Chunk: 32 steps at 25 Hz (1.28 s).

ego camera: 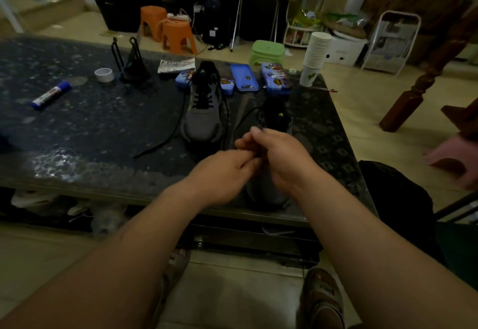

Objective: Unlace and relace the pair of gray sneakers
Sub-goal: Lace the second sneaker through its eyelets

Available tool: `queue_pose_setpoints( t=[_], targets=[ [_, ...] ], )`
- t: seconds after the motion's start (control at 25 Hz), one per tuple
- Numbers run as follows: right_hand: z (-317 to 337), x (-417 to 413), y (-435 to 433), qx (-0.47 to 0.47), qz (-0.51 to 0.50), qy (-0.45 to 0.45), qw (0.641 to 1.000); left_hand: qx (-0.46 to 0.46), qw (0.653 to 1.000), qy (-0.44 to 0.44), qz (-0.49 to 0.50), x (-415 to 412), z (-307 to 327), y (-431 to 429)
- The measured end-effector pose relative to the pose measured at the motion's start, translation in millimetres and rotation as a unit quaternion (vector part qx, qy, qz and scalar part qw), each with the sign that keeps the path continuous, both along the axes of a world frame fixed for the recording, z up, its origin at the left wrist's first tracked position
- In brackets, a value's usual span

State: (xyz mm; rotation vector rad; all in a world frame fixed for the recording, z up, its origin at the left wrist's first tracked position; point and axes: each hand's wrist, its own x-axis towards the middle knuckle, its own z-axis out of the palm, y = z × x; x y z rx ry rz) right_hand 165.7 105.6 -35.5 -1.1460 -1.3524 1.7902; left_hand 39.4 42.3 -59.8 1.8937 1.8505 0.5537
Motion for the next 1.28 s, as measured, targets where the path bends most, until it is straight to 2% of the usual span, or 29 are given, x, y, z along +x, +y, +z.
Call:
queue_pose_setpoints(
  t=[0.08,0.12,0.28,0.36,0.44,0.48,0.52,0.56,0.6,0.64,0.68,0.76,0.88,0.92,1.0,1.08,1.24,1.28],
  targets=[
    [2,-1,13,-0.048,-0.061,0.065,0.995,0.001,0.998,0.019,0.058,-19,-9,5],
    [4,0,20,-0.059,-0.085,0.078,0.992,-0.009,0.996,-0.015,0.090,-31,-13,10],
    [12,12,45,-0.083,-0.149,0.129,0.977,-0.086,0.953,-0.237,0.169,-49,-18,20],
    [18,20,55,-0.071,-0.172,0.152,0.971,-0.124,0.910,-0.310,0.244,-49,-18,19],
    [23,25,57,-0.066,-0.182,0.161,0.968,-0.132,0.833,-0.418,0.339,-51,-16,21],
    [23,22,54,-0.065,-0.175,0.148,0.971,-0.096,0.826,-0.423,0.360,-51,-16,21],
    [21,17,49,-0.061,-0.156,0.122,0.978,-0.047,0.863,-0.361,0.351,-50,-16,21],
    [17,10,41,-0.050,-0.126,0.092,0.987,0.011,0.913,-0.257,0.316,-45,-11,19],
    [14,2,33,-0.032,-0.091,0.069,0.993,0.069,0.945,-0.193,0.255,-37,-6,16],
    [10,-6,25,-0.005,-0.057,0.051,0.997,0.104,0.957,-0.197,0.188,-25,0,15],
    [7,-12,17,0.029,-0.028,0.033,0.999,0.097,0.951,-0.256,0.142,-12,8,13],
    [3,-16,6,0.088,0.008,-0.003,0.996,0.052,0.928,-0.350,0.115,4,13,15],
    [1,-13,4,0.080,0.022,0.017,0.996,0.019,0.873,-0.473,0.117,1,13,18],
    [2,-10,7,0.064,0.001,0.035,0.997,0.013,0.878,-0.462,0.125,-4,14,18],
    [10,1,19,0.028,-0.080,0.056,0.995,0.036,0.930,-0.330,0.159,-17,14,18],
    [18,18,33,0.040,-0.133,0.009,0.990,0.038,0.951,-0.243,0.186,-30,13,16],
    [10,30,32,0.079,-0.087,-0.049,0.992,0.024,0.973,-0.124,0.191,-38,17,13],
    [4,26,26,0.094,-0.057,-0.055,0.992,0.040,0.975,-0.137,0.172,-30,19,13]
  ],
)
